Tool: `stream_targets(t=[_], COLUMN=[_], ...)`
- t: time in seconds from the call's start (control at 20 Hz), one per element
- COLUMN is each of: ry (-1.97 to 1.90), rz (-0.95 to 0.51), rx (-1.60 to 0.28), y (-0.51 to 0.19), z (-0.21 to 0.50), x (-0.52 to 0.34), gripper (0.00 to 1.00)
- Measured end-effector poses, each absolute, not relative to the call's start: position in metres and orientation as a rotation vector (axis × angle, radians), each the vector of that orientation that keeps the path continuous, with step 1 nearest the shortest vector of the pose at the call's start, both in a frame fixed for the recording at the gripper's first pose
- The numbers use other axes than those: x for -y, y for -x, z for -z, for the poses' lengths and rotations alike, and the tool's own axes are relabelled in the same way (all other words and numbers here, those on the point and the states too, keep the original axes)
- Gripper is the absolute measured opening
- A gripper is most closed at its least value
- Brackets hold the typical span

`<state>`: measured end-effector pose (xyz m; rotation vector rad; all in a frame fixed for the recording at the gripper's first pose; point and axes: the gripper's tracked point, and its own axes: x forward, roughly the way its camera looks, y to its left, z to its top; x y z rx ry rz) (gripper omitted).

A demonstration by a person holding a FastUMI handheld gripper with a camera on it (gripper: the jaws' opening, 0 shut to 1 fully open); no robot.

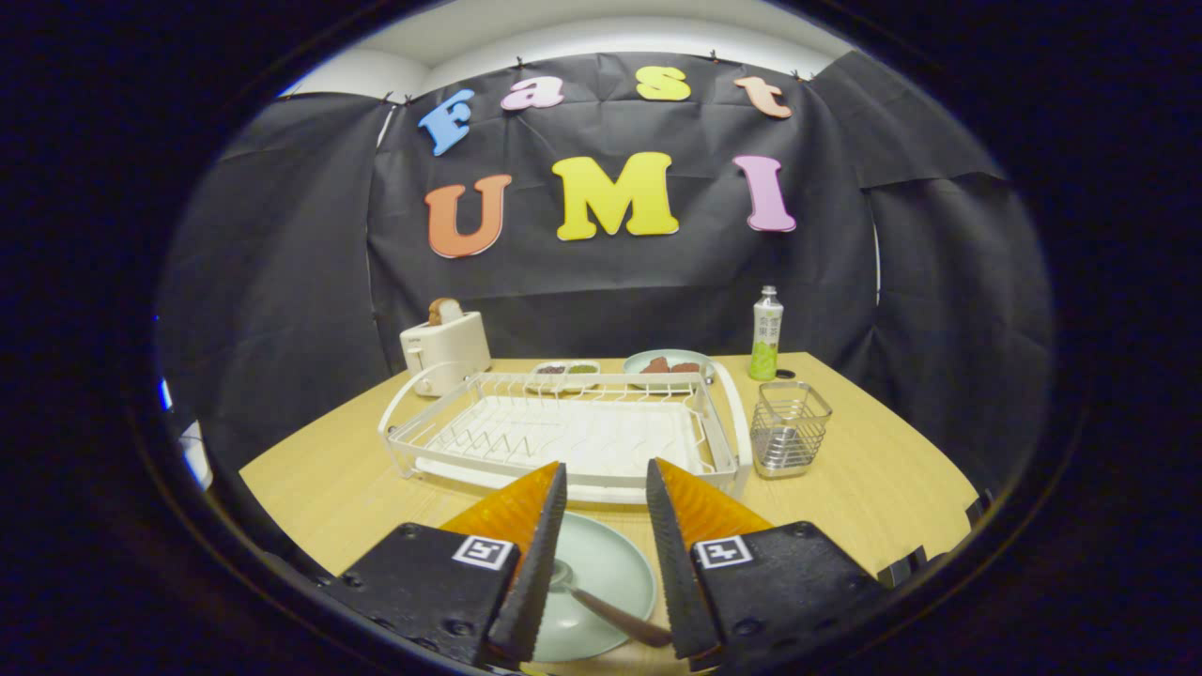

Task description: Take the plate from the dish rack, then take the spoon from the basket and place it into the plate.

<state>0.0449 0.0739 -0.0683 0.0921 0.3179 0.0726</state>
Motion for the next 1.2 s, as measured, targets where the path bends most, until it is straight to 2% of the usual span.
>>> stream_targets(t=[0.15, 0.3, 0.75, 1.2], ry=[-0.114, -0.098, 0.028, 0.039], rz=[-0.050, -0.022, 0.018, -0.017], rx=[-0.294, -0.259, -0.157, -0.160], y=[-0.026, -0.005, 0.053, 0.054], z=[0.055, 0.033, -0.030, -0.021], x=[-0.056, -0.040, -0.039, -0.053], gripper=[0.85, 0.94, 0.96, 0.96])
